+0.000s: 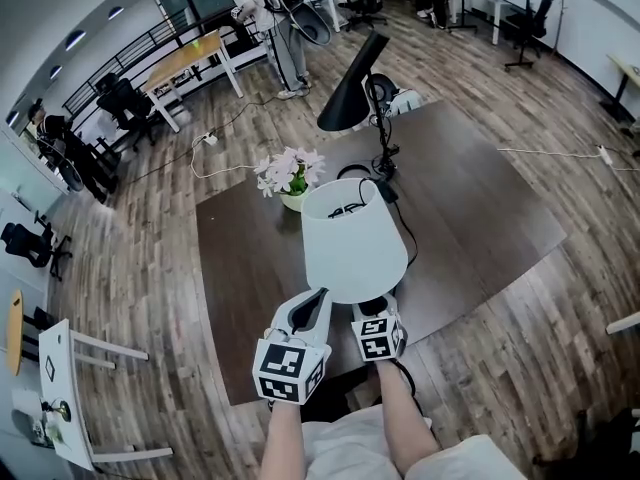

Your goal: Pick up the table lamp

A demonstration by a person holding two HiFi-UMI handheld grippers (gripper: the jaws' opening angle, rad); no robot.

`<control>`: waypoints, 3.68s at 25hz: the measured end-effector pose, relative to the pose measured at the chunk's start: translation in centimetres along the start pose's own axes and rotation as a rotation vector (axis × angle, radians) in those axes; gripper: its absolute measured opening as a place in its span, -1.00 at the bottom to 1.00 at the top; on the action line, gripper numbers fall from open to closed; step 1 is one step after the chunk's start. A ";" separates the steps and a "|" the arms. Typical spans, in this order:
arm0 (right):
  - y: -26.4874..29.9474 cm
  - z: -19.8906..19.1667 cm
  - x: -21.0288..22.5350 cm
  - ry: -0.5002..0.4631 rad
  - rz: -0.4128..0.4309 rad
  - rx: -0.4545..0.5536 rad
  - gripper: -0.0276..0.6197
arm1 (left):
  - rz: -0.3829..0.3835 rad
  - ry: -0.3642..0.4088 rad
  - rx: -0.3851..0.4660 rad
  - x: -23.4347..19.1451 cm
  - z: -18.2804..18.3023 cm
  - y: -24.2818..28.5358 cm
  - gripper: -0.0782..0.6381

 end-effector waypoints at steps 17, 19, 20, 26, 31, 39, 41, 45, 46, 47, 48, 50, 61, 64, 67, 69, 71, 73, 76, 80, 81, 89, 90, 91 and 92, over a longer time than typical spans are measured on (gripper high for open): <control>-4.1 0.1 2.2 0.042 -0.029 0.031 -0.28 | 0.054 -0.041 -0.019 0.4 -2.1 -2.6 -0.78; -4.8 0.4 2.3 0.040 -0.031 0.045 -0.28 | 0.061 -0.050 -0.020 0.4 -2.5 -3.0 -0.78; -5.1 0.6 2.4 0.037 -0.034 0.058 -0.28 | 0.062 -0.053 -0.020 0.5 -2.6 -3.1 -0.78; -7.7 0.8 3.1 0.060 -0.041 0.076 -0.28 | 0.043 -0.074 -0.019 2.2 -3.3 -4.0 -0.78; -11.1 0.9 3.1 0.060 -0.057 0.084 -0.28 | 0.024 -0.093 -0.024 4.2 -3.9 -5.8 -0.78; -15.1 2.2 2.3 0.042 -0.082 0.102 -0.28 | -0.004 -0.116 -0.052 5.1 -4.3 -6.7 -0.78; -15.4 3.0 1.8 0.050 -0.092 0.115 -0.28 | -0.022 -0.112 -0.057 4.6 -4.1 -6.4 -0.78; -16.0 4.9 0.5 0.070 -0.114 0.131 -0.28 | -0.057 -0.097 -0.069 3.2 -3.4 -5.9 -0.78; -16.1 5.3 0.2 0.076 -0.122 0.132 -0.28 | -0.066 -0.094 -0.073 2.7 -3.3 -5.9 -0.78; -16.3 5.6 0.0 0.083 -0.130 0.132 -0.28 | -0.075 -0.093 -0.076 2.3 -3.1 -5.8 -0.78; -16.5 5.8 -0.3 0.090 -0.137 0.132 -0.28 | -0.084 -0.091 -0.080 1.9 -3.0 -5.7 -0.78; -16.8 6.2 -0.8 0.099 -0.151 0.129 -0.27 | -0.098 -0.090 -0.088 0.9 -3.0 -5.8 -0.78; -17.6 8.4 -4.2 0.105 -0.230 0.147 -0.27 | -0.128 -0.110 -0.100 -4.3 -3.9 -7.0 -0.78; -17.6 8.2 -4.9 0.100 -0.272 0.139 -0.27 | -0.151 -0.106 -0.089 -4.7 -4.0 -7.6 -0.78; -17.6 7.7 -6.1 0.102 -0.309 0.139 -0.27 | -0.166 -0.106 -0.084 -5.6 -4.7 -8.3 -0.78; -17.5 7.4 -7.0 0.110 -0.320 0.148 -0.27 | -0.177 -0.109 -0.086 -6.1 -5.3 -8.6 -0.78; -17.5 6.7 -7.8 0.119 -0.331 0.150 -0.27 | -0.189 -0.113 -0.092 -6.5 -6.3 -9.0 -0.78; -17.4 6.4 -8.6 0.121 -0.339 0.149 -0.27 | -0.199 -0.116 -0.094 -6.9 -7.0 -9.3 -0.78; -16.9 6.5 -9.3 0.116 -0.342 0.152 -0.27 | -0.215 -0.111 -0.087 -7.4 -7.3 -9.5 -0.78; -16.4 6.5 -10.6 0.126 -0.341 0.158 -0.27 | -0.231 -0.102 -0.087 -8.0 -7.8 -9.9 -0.78; -16.3 6.6 -10.9 0.130 -0.343 0.165 -0.27 | -0.235 -0.097 -0.090 -8.3 -7.9 -10.0 -0.78; -15.1 6.6 -12.3 0.123 -0.330 0.160 -0.27 | -0.240 -0.091 -0.100 -9.7 -8.8 -10.5 -0.78; -15.0 6.6 -12.3 0.122 -0.329 0.158 -0.27 | -0.243 -0.087 -0.100 -9.7 -8.8 -10.6 -0.78; -15.0 6.6 -12.4 0.123 -0.329 0.157 -0.27 | -0.246 -0.084 -0.099 -9.7 -8.7 -10.7 -0.78; -14.9 6.6 -12.4 0.125 -0.330 0.158 -0.27 | -0.249 -0.083 -0.097 -9.8 -8.7 -10.8 -0.78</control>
Point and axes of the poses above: the fingertips, and each gripper's own axes: y forward along the fingers, x to its right, z out of its top, the point moved 6 cm from there along -y, backward along the fingers, and after that the axes turned 7 degrees about z, right-handed, at the moved point
